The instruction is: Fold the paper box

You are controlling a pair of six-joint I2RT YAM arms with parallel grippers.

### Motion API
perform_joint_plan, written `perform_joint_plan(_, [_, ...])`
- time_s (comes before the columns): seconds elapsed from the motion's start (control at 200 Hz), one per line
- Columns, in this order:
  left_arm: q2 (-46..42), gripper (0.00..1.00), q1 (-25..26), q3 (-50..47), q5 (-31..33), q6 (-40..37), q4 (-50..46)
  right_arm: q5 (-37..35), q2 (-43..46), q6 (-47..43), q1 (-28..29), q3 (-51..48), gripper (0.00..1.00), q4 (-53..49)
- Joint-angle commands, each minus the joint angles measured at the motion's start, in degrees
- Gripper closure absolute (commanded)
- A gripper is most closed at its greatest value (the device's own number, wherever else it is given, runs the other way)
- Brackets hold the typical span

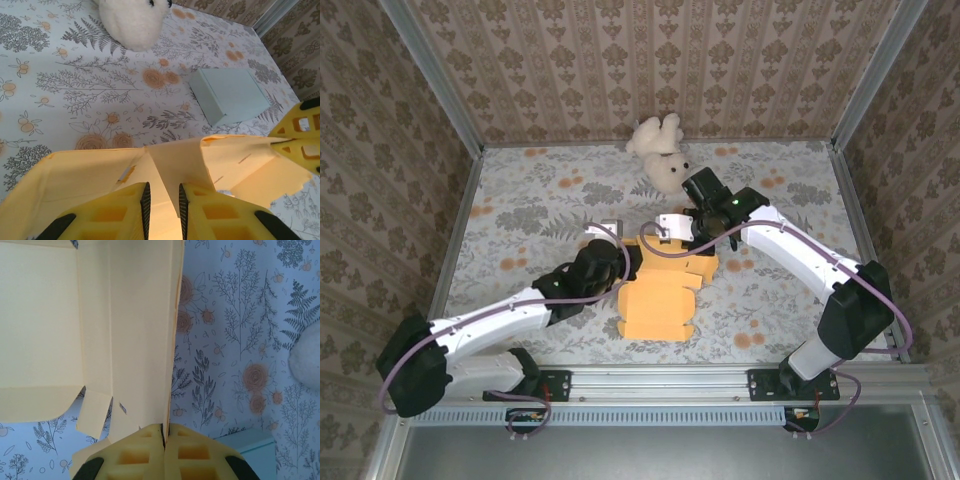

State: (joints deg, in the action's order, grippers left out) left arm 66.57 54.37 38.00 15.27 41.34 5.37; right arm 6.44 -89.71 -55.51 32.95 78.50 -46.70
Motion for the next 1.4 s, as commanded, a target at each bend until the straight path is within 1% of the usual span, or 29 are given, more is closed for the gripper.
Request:
perform_joint_plan(0.0, [1.97,0.75,0.56,2.59,0.99,-1.10,2.67,2.85,-0.38,0.44,0.96,1.15,1.00,-1.36])
perform_joint_plan(0.15, [4.16,0.75,0.59,3.38,2.12,-1.00,2.11,2.74,-0.38,0.60,1.33,0.72,1.00,-0.96])
perform_joint_plan(0.295, [3.09,0.75,-0.45,1.34,3.05,-0.98,0.97,0.23,-0.64,0.66,1.33,-0.16,1.00,0.07])
perform_joint_plan(0.385, [1.76,0.75,-2.89,-0.98,1.24,-0.10,-0.11,0.07,-0.72,0.91,1.41,-0.11,1.00,0.11])
perform_joint_plan(0.53, [-0.58,0.75,-9.05,-6.23,-3.49,2.80,0.20,-0.56,-0.65,0.84,1.24,-0.29,1.00,0.45])
perform_joint_plan(0.66, [-3.14,0.75,-11.13,-9.18,-2.97,3.30,-0.47,-1.07,-0.73,0.93,0.99,-0.41,1.00,0.68])
perform_joint_plan(0.75, [-3.59,0.75,-11.30,-9.74,-1.94,3.13,-1.89,-1.13,-0.64,1.19,0.91,-0.37,1.00,0.85])
perform_joint_plan(0.9, [-1.98,0.76,-11.43,-10.99,0.90,3.77,-2.90,-1.16,-0.16,1.50,0.89,-0.50,1.00,1.22])
perform_joint_plan(1.0, [-0.28,0.76,-11.62,-11.19,0.90,4.19,-2.49,-1.03,0.10,1.63,0.89,-0.57,1.00,1.43])
perform_joint_plan(1.115, [1.41,0.76,-11.58,-10.92,-0.35,4.92,-1.43,-0.98,0.33,1.83,0.89,-0.65,1.00,1.52])
perform_joint_plan(1.24, [2.46,0.77,-11.09,-10.30,-3.89,6.02,0.98,-0.90,0.33,2.41,0.80,-0.41,1.00,1.70])
perform_joint_plan(1.395, [4.11,0.77,-7.51,-7.61,-5.36,6.49,1.57,-1.68,-0.01,3.44,0.55,-0.20,1.00,2.25])
